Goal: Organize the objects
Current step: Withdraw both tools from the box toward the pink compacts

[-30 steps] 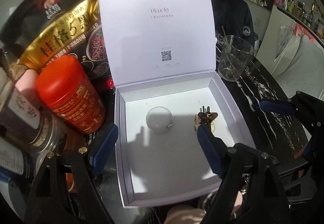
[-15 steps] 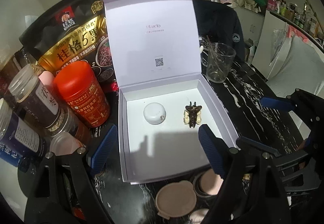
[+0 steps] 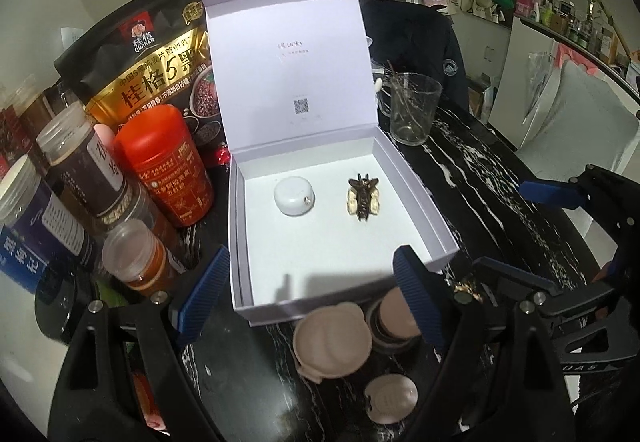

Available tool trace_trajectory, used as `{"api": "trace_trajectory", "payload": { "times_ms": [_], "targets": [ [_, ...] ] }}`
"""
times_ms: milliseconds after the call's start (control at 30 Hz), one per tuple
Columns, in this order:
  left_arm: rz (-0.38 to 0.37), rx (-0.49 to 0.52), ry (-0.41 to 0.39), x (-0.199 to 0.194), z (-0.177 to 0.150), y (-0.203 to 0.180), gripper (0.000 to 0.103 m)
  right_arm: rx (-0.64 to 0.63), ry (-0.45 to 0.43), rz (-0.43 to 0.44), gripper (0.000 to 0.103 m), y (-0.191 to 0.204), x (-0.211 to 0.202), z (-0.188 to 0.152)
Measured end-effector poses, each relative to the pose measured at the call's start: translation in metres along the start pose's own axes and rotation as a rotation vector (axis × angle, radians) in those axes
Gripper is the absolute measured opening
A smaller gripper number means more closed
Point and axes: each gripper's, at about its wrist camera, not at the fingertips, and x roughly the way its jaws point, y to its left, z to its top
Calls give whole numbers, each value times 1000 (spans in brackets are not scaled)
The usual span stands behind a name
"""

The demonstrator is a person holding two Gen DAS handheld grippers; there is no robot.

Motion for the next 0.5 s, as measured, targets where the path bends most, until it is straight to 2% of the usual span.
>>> {"api": "trace_trajectory", "payload": {
  "times_ms": [500],
  "targets": [
    [-9,21,13,-10,-34,-15,83,42,23,-3,79,6,-2,-32]
  ]
}}
